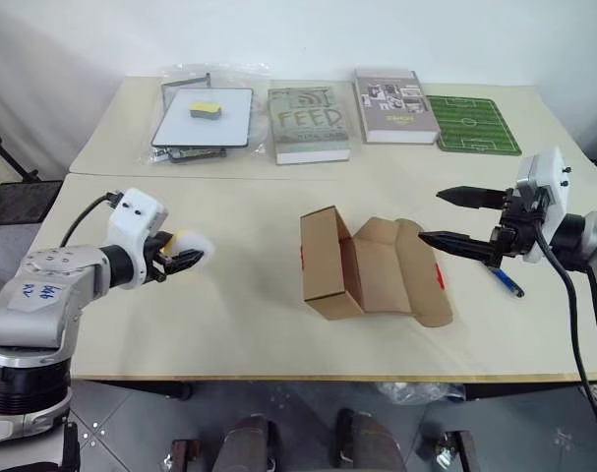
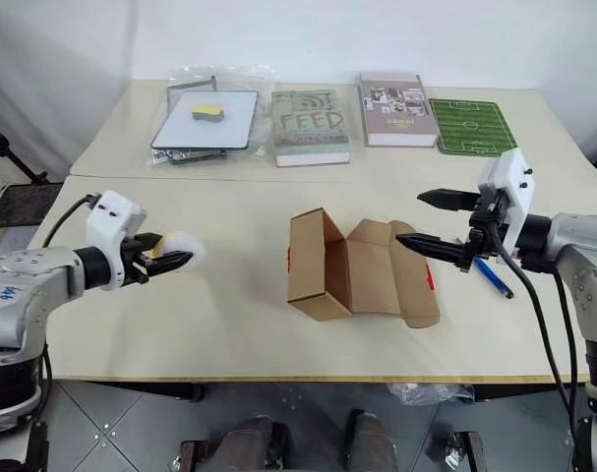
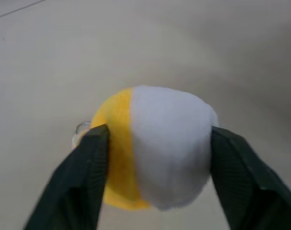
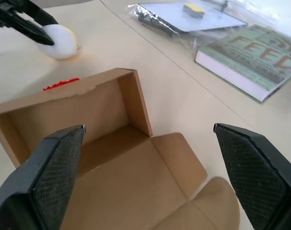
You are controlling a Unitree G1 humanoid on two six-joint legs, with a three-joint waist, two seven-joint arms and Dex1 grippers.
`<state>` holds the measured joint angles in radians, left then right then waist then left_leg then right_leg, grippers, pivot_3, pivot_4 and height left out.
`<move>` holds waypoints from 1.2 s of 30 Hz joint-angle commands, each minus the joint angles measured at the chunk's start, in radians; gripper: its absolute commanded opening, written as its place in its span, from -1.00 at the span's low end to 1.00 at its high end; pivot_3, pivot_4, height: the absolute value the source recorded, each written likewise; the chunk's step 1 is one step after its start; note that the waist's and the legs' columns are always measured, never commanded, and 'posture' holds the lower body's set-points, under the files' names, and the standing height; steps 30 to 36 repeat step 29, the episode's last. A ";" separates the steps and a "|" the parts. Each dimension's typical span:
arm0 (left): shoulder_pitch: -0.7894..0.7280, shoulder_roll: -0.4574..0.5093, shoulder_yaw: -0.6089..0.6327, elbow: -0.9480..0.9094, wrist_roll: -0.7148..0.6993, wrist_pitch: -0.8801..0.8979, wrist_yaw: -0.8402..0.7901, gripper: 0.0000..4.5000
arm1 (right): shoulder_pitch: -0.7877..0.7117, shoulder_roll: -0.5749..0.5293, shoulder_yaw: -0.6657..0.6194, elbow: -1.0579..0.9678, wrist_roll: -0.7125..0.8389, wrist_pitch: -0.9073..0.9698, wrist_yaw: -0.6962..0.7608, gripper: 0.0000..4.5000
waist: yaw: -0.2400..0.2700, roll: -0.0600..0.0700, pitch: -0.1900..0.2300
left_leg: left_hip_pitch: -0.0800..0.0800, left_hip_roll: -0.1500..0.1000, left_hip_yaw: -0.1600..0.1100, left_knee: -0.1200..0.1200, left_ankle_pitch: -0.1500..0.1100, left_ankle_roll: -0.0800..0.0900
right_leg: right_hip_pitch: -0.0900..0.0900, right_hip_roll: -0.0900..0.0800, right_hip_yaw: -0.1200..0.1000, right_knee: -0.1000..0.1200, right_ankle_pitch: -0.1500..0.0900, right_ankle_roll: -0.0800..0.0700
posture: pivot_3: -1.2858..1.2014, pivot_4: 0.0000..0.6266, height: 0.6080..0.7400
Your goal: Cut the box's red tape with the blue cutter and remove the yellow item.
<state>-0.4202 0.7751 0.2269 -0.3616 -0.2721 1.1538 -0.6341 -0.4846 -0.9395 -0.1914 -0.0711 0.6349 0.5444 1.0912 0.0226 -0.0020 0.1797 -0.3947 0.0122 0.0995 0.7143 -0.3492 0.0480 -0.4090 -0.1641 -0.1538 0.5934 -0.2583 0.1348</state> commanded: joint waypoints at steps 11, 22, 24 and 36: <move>0.063 -0.056 0.232 -0.130 -0.214 -0.295 -0.115 0.99 | 0.043 -0.021 -0.119 0.124 -0.067 -0.174 0.071 1.00 | 0.001 0.000 0.000 | 0.001 0.000 0.001 0.000 0.000 -0.001 | 0.000 0.000 0.001 0.000 0.000 0.000 | 0.03 -0.52 1.00; 0.581 -0.196 0.086 -0.184 -0.190 -0.700 -0.274 0.99 | 0.260 -0.068 -0.069 0.538 -0.297 -0.571 0.275 1.00 | -0.010 0.002 0.000 | 0.010 0.000 0.011 -0.003 -0.002 -0.001 | 0.002 0.001 0.010 0.000 0.000 0.000 | 0.03 -0.52 1.00; 0.636 -0.197 0.074 -0.160 -0.167 -0.775 -0.288 0.99 | 0.258 -0.063 -0.068 0.571 -0.307 -0.598 0.277 1.00 | -0.019 0.003 0.000 | 0.010 0.001 0.012 -0.003 -0.002 0.000 | 0.001 0.000 0.012 0.000 0.000 0.000 | 0.03 -0.52 1.00; 0.745 -0.204 0.061 -0.124 -0.157 -0.919 -0.336 0.99 | 0.258 -0.045 -0.089 0.601 -0.313 -0.619 0.216 1.00 | -0.026 0.005 0.000 | 0.011 0.002 0.014 -0.002 -0.004 -0.001 | -0.001 -0.001 0.015 -0.001 0.000 -0.001 | 0.03 -0.52 1.00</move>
